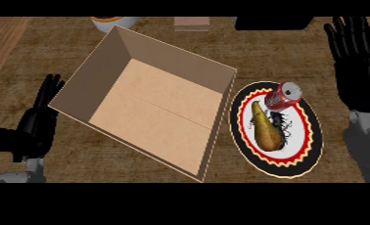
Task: Pick the can from the plate and place it in the cardboard box
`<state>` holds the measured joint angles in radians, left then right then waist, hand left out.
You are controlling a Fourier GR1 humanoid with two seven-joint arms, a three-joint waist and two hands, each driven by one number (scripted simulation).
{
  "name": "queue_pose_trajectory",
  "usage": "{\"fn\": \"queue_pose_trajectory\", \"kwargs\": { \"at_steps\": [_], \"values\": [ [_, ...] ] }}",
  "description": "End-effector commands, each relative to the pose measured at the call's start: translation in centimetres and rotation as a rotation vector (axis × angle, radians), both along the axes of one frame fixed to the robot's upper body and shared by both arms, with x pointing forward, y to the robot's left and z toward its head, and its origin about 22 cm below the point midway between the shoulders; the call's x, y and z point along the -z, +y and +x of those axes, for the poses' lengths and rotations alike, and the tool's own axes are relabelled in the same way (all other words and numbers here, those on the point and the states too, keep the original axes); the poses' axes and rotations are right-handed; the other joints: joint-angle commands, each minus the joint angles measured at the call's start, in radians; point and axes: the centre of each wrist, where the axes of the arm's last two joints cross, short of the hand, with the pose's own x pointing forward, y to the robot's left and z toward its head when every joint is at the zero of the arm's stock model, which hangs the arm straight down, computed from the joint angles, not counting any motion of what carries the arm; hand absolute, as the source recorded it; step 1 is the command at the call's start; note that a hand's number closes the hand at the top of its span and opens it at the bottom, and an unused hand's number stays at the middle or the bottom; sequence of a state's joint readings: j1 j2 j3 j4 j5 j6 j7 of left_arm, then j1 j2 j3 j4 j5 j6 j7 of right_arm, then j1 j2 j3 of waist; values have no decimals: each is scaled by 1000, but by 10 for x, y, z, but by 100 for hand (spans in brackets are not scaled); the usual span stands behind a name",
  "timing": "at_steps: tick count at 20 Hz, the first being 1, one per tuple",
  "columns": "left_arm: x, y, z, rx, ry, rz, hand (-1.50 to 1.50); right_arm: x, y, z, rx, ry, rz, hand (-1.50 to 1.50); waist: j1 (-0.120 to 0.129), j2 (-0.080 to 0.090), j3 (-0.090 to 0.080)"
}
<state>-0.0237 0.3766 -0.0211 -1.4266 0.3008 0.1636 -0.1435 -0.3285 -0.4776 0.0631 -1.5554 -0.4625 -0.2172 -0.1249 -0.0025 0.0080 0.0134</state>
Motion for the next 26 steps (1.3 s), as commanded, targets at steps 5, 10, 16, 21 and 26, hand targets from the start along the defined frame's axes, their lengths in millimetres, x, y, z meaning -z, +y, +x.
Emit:
{"fn": "queue_pose_trajectory", "kwargs": {
  "at_steps": [5,10,16,21,26],
  "values": [
    [-7,-3,2,35,77,246,0,-34,19,38,-324,-149,40,-150,34,1,-10],
    [-14,-21,-4,75,133,247,0,36,-8,40,67,73,-180,-150,32,-2,-11],
    [-12,-42,-2,47,142,271,0,36,-41,51,-33,-17,-215,-150,11,-6,-13],
    [-6,-36,1,45,149,253,0,-5,-88,41,-104,81,-677,-150,6,-6,-15],
    [-13,-37,-2,56,147,267,0,-34,-93,38,-247,242,-993,-150,15,-10,-15]
  ]
}}
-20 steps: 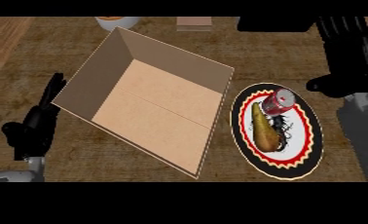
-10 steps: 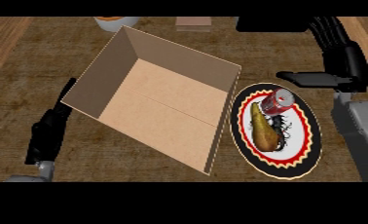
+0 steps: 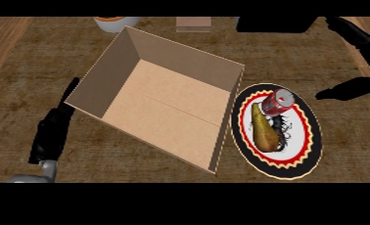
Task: Pick the can from the plate and place it in the cardboard box
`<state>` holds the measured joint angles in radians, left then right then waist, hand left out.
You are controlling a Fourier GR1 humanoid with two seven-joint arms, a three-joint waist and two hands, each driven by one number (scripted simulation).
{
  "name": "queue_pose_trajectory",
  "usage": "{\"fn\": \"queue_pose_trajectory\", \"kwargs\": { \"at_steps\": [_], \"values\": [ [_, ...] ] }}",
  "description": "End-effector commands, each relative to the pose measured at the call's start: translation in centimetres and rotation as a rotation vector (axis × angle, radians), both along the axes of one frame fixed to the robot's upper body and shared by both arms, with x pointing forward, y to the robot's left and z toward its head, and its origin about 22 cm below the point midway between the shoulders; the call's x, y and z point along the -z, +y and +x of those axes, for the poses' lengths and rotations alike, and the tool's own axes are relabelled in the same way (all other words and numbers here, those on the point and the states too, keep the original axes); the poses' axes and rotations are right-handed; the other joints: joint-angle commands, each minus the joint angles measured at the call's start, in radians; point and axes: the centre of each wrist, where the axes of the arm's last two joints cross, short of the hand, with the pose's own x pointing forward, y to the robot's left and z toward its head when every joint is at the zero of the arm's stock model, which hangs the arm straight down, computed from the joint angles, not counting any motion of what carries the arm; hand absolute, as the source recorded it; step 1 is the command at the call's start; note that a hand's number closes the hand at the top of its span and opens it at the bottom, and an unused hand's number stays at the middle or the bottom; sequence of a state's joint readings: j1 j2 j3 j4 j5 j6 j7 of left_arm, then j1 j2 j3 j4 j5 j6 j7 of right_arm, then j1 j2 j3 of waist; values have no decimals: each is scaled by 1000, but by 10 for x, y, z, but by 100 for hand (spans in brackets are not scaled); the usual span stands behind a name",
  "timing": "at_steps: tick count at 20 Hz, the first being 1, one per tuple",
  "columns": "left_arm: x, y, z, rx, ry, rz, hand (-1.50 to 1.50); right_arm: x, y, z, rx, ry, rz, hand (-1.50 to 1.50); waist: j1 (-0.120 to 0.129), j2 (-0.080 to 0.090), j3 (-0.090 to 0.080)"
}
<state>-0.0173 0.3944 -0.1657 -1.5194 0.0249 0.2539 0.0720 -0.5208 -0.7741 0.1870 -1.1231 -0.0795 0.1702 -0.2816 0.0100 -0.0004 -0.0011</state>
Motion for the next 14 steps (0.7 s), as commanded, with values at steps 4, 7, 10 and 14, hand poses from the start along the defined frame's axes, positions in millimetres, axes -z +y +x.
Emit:
{"fn": "queue_pose_trajectory", "kwargs": {
  "at_steps": [4,7,10,14],
  "values": [
    [-1,17,-2,-15,14,4,0,-42,0,-5,-127,252,-442,-150,-1,-2,-2],
    [-1,4,-9,2,0,8,0,-40,21,-1,-177,339,-484,-150,2,-2,0],
    [-7,-6,-1,-14,11,-12,0,-37,64,-8,-203,364,-519,-150,-13,-5,0],
    [12,-6,-4,-15,22,-18,0,-25,68,-17,-146,366,-535,-150,-11,-1,1]
  ]
}}
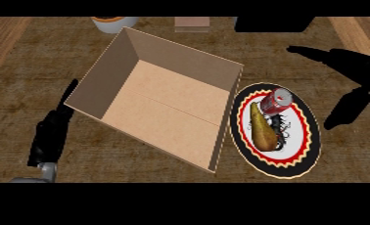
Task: Pick the can from the plate and place it in the cardboard box
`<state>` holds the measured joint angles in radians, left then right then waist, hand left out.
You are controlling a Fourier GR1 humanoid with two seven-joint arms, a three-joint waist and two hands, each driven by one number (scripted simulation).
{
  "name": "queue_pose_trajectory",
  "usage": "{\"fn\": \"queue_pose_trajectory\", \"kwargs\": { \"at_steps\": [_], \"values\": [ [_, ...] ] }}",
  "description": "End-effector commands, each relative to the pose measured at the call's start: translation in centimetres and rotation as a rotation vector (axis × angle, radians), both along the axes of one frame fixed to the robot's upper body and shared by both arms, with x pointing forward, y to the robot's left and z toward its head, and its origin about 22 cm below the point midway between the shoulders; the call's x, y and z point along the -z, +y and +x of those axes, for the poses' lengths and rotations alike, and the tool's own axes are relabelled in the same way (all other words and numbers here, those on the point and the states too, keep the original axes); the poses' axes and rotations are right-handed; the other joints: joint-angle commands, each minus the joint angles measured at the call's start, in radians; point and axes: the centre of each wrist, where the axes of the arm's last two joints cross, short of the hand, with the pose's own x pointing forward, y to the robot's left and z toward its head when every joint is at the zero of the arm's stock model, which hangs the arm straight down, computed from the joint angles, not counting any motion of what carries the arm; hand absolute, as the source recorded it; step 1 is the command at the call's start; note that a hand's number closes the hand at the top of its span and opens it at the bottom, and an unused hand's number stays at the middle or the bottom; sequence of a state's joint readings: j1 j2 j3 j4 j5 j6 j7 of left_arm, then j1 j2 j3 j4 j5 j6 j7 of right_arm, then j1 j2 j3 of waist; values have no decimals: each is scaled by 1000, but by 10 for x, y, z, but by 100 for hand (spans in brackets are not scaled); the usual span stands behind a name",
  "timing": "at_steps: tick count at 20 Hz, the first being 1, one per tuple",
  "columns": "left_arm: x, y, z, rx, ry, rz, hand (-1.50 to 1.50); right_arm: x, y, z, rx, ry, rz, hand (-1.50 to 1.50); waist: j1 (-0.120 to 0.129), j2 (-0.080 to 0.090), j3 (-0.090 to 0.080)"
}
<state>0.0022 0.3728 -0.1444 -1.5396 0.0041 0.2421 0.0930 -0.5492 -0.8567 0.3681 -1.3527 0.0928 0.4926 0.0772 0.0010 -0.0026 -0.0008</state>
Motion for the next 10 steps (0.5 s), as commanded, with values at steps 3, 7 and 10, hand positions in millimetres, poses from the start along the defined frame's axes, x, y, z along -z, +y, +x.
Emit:
{"fn": "queue_pose_trajectory", "kwargs": {
  "at_steps": [3,7,10],
  "values": [
    [21,10,-3,6,5,-11,0,15,9,0,61,20,-48,-150,2,3,0],
    [14,-1,-1,12,-1,9,0,16,14,-4,80,10,-102,-150,2,3,1],
    [2,-6,-10,9,9,20,0,33,15,-11,93,38,-105,-150,2,2,1]
  ]
}}
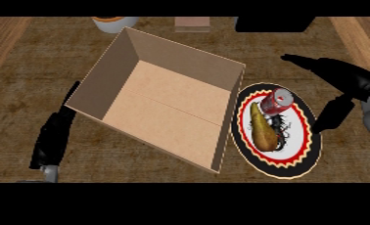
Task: Pick the can from the plate and place it in the cardboard box
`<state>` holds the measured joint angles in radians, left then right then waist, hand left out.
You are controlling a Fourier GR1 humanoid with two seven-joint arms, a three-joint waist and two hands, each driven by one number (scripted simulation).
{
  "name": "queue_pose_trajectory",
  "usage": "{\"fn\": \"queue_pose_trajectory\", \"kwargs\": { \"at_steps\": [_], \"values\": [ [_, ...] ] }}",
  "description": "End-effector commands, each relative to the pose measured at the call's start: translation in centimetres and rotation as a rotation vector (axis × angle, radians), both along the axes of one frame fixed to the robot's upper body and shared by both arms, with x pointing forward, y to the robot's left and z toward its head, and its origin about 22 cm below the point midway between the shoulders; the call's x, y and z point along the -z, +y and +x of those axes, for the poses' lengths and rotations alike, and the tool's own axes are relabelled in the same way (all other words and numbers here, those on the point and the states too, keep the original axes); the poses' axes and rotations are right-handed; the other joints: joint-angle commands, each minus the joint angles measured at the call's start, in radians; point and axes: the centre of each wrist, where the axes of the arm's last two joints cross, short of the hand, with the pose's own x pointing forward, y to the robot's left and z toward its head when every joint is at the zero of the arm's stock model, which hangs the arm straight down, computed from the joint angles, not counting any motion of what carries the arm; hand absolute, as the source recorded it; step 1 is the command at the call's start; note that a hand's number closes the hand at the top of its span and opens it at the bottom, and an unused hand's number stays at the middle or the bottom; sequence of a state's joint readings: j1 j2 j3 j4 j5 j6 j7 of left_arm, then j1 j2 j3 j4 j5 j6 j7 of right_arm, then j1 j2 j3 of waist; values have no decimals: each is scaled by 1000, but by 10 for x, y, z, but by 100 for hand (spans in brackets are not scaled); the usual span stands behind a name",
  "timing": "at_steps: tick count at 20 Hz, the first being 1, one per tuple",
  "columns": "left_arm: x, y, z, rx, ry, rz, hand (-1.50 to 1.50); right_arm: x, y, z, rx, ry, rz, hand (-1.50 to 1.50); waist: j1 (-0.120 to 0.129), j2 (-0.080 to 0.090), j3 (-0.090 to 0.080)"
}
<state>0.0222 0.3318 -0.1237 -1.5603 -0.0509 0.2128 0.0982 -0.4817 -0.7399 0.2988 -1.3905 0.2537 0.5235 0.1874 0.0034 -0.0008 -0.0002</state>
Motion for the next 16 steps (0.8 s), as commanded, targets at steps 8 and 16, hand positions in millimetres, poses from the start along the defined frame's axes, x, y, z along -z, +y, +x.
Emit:
{"fn": "queue_pose_trajectory", "kwargs": {
  "at_steps": [8,16],
  "values": [
    [-3,9,5,6,-5,-12,0,8,2,4,6,27,-29,-150,-1,0,0],
    [10,-6,3,11,-15,4,0,27,7,2,24,7,-33,-150,-1,0,0]
  ]
}}
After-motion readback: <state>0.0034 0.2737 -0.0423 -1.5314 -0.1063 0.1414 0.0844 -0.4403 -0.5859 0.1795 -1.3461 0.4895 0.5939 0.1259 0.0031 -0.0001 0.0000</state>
